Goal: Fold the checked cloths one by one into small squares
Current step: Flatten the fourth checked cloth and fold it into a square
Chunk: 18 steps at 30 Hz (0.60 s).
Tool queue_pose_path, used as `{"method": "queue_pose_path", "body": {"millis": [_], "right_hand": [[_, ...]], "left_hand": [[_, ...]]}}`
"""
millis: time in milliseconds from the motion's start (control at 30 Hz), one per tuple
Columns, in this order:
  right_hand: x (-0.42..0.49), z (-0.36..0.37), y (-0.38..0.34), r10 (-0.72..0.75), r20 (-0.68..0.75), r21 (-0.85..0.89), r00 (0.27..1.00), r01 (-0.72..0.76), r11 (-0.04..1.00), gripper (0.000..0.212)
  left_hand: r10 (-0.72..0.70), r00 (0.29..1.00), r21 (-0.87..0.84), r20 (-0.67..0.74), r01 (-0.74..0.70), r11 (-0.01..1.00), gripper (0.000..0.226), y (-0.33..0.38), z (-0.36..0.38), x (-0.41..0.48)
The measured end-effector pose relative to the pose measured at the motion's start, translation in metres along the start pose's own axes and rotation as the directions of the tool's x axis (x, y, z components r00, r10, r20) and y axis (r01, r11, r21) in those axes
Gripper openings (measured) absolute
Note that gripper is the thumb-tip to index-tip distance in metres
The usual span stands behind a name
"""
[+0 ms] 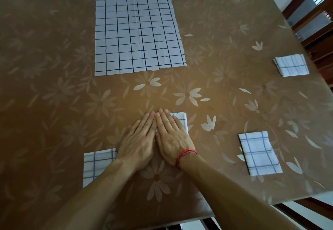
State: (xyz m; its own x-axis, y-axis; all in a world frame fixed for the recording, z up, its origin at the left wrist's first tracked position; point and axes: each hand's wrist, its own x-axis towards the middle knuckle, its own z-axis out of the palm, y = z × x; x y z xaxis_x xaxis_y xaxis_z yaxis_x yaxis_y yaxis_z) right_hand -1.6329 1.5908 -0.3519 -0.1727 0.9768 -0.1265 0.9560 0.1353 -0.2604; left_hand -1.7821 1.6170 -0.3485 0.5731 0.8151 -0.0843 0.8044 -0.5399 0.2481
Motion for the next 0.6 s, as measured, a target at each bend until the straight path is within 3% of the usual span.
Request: {"method": "queue_pose_path", "body": {"millis": [600], "right_hand": [[-0.033, -0.033, 0.056, 0.026, 0.165, -0.089, 0.986, -0.012, 0.996, 0.057]], "left_hand": [[0.009, 0.996, -0.025, 0.084, -0.007, 1.000, 0.070, 0.002, -0.009, -0.001]]}}
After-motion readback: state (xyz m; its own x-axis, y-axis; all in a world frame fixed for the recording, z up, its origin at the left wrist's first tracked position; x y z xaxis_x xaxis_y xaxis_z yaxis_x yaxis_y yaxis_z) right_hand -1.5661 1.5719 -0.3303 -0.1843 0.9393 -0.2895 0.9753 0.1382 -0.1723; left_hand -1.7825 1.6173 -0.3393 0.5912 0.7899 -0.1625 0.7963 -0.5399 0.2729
